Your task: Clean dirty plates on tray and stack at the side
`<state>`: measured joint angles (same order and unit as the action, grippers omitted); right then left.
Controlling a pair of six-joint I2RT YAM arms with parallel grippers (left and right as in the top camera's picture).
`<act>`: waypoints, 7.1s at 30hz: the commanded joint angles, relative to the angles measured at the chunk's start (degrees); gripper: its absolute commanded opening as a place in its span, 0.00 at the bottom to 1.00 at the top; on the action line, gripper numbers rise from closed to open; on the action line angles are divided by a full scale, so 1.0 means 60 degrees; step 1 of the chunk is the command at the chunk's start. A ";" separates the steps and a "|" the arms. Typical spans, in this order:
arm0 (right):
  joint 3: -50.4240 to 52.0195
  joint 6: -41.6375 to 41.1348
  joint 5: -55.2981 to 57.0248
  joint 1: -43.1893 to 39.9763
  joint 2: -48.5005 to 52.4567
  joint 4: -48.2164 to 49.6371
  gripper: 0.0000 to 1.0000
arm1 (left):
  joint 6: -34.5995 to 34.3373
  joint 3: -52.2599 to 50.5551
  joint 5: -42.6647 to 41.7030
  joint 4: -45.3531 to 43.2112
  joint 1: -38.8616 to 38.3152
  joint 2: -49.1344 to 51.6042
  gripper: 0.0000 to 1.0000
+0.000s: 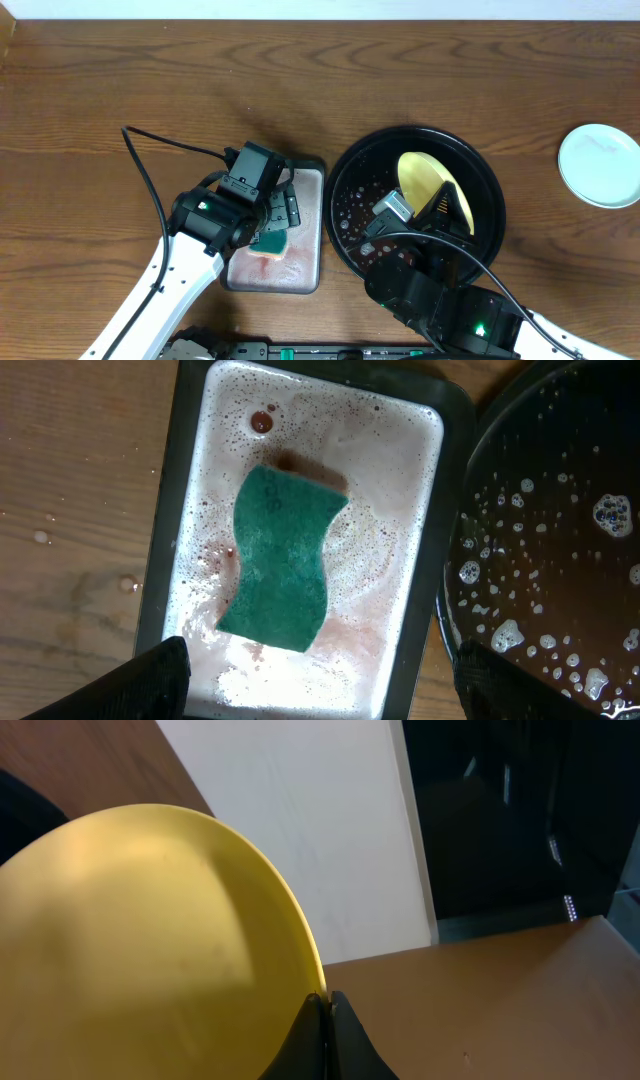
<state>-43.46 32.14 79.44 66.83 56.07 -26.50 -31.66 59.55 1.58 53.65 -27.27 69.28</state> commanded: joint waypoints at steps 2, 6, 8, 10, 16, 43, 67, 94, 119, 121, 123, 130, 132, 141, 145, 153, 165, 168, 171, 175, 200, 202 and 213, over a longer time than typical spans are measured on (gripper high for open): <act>-0.0255 0.0055 0.0375 0.0040 -0.0106 0.0026 0.01 | -0.0007 0.0051 -0.0018 0.0036 0.0044 -0.0007 0.84; -0.0255 0.0055 0.0474 0.0040 -0.0106 0.0026 0.01 | -0.0007 0.0051 -0.0018 0.0036 0.0044 -0.0007 0.84; -0.0255 0.0051 0.0470 0.0040 -0.0106 0.0033 0.01 | -0.0007 0.0051 -0.0018 0.0036 0.0044 -0.0007 0.84; -0.0255 0.0051 0.0470 0.0040 -0.0106 0.0033 0.01 | -0.0007 0.0051 -0.0018 0.0036 0.0044 -0.0007 0.84; -0.0255 0.0000 0.0430 0.0040 -0.0106 0.0036 0.01 | -0.0007 0.0051 -0.0018 0.0036 0.0044 -0.0007 0.84; -0.0255 -0.5293 -0.6459 -0.4874 -0.0036 0.0211 0.01 | -0.0007 0.0051 -0.0018 0.0036 0.0044 -0.0007 0.85; 0.0058 -0.7464 -1.4655 -1.2222 0.2361 -0.3439 0.46 | -0.0007 0.0051 -0.0018 0.0036 0.0044 -0.0007 0.85; -0.0149 -0.5763 -1.6167 -1.2495 0.3034 -0.2320 0.01 | -0.0007 0.0051 -0.0018 0.0036 0.0044 -0.0007 0.85; -0.0255 -0.3330 -0.3279 -0.3610 -0.0251 -0.0936 0.01 | -0.0007 0.0051 -0.0018 0.0036 0.0044 -0.0007 0.85; -0.0255 -0.3158 -0.2255 -0.2812 -0.0102 -0.0933 0.01 | -0.0011 0.0051 -0.0018 0.0036 0.0044 -0.0007 0.85; -0.0255 -0.2911 -0.0976 -0.1974 0.0178 -0.0903 0.01 | -0.0007 0.0051 -0.0018 0.0036 0.0044 -0.0007 0.85; -0.0255 -0.2769 -0.0200 -0.0965 0.0514 -0.0885 0.01 | -0.0007 0.0051 -0.0018 0.0036 0.0044 -0.0007 0.85; -0.0255 -0.2765 -0.0200 -0.0933 0.0514 -0.0765 0.01 | -0.0007 0.0051 -0.0018 0.0036 0.0044 -0.0007 0.85; -0.0255 -0.2058 -0.0200 -0.0933 0.0514 -0.0069 0.01 | -0.0007 0.0051 -0.0018 0.0036 0.0044 -0.0007 0.85; -0.0255 -0.1767 -0.0200 -0.0933 0.0514 0.0211 0.01 | -0.0007 0.0051 -0.0018 0.0036 0.0044 -0.0007 0.85; -0.0255 -0.1767 -0.0193 -0.0933 0.0514 0.0244 0.01 | -0.0007 0.0051 -0.0018 0.0036 0.0044 -0.0007 0.85; -0.0255 -0.1730 -0.0025 -0.0933 0.0514 0.0244 0.01 | -0.0007 0.0051 -0.0018 0.0036 0.0040 -0.0007 0.85; -0.0255 -0.1905 -0.0073 -0.0936 0.0514 0.0248 0.01 | -0.0011 0.0051 -0.0018 0.0036 0.0044 -0.0007 0.85; -0.0255 -0.2138 -0.0463 -0.1104 0.0517 0.0182 0.01 | -0.0011 0.0051 -0.0018 0.0036 0.0044 -0.0007 0.85; -0.0255 -0.3060 -0.1497 -0.2000 0.0514 0.0539 0.01 | -0.0011 0.0051 -0.0018 0.0036 0.0044 -0.0007 0.85; -0.0255 -0.9650 -1.4823 -1.6010 0.2291 0.0936 0.01 | -0.0007 0.0051 -0.0018 0.0036 0.0044 -0.0007 0.85; -0.0255 -1.0218 -1.4830 -1.6801 0.2787 0.1413 0.01 | -0.0011 0.0051 -0.0018 0.0036 0.0044 -0.0007 0.85; -0.0255 -1.0739 -1.4564 -1.9077 0.5701 0.4062 0.01 | -0.0007 0.0051 -0.0018 0.0036 0.0040 -0.0007 0.85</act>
<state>-44.14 -30.46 -7.53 -45.45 86.39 -5.17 -31.66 59.55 1.43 53.69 -27.24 69.28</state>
